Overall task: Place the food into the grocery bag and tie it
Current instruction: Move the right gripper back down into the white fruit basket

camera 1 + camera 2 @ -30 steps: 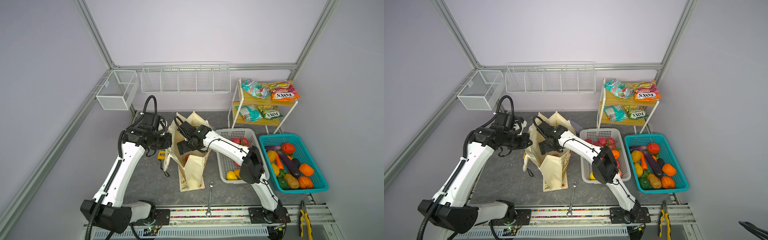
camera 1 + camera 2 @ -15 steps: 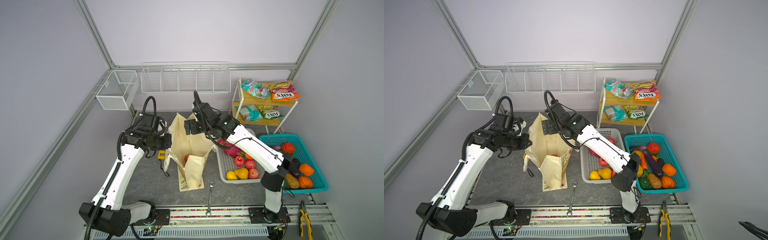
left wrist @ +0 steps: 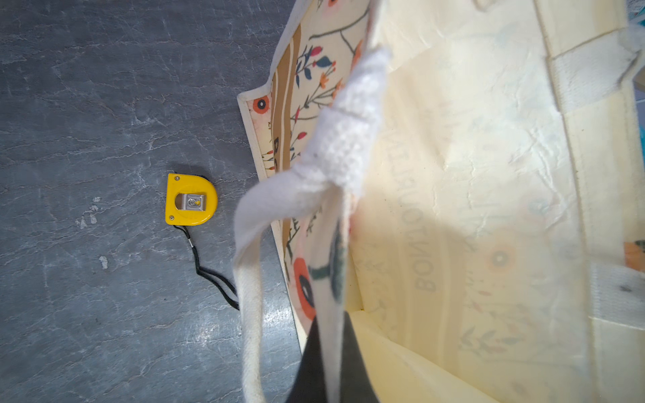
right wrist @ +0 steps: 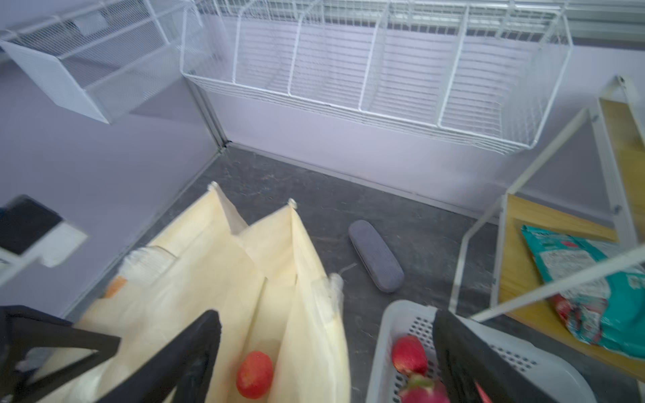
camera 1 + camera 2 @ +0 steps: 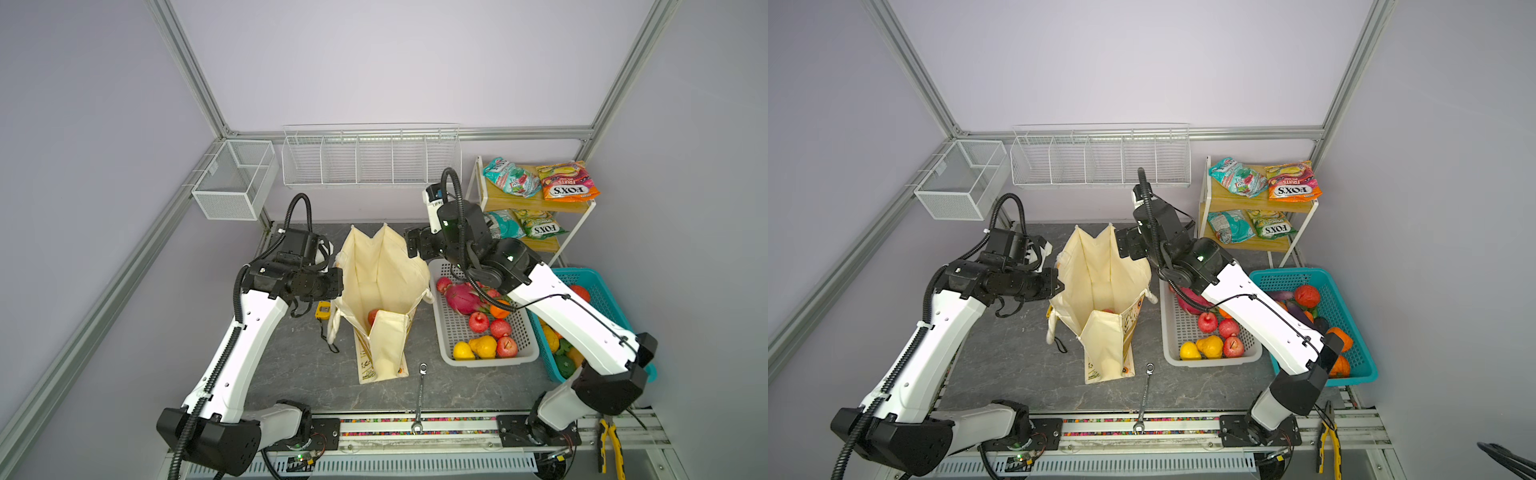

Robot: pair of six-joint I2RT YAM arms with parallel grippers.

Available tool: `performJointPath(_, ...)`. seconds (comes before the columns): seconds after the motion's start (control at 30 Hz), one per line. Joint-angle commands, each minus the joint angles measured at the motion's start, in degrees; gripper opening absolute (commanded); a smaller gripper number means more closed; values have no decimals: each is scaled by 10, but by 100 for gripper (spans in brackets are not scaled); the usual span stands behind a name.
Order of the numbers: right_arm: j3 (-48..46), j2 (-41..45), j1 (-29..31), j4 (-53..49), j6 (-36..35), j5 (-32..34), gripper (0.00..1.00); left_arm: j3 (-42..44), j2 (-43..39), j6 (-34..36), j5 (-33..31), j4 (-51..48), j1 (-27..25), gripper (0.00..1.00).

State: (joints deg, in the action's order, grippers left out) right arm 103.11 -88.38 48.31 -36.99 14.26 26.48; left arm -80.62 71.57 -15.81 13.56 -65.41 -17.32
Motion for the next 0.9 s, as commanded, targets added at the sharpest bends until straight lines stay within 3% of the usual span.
performJointPath(0.0, -55, 66, -31, -8, 28, 29, 97, -3, 1, 9, 11, 14, -3, 0)
performJointPath(0.27, -206, 166, -110, -131, 226, 30, 97, -16, 22, 17, 20, 16, -3, 0)
performJointPath(0.47, -308, 182, -176, -226, 364, -46, 97, -15, 29, 22, 24, 19, -3, 0)
performJointPath(0.63, -359, 150, -183, -223, 362, -100, 100, -13, 32, 23, 25, 21, -3, 0)
performJointPath(0.87, -350, 3, -185, -229, 238, -175, 97, -20, 38, 31, 25, 18, -3, 0)
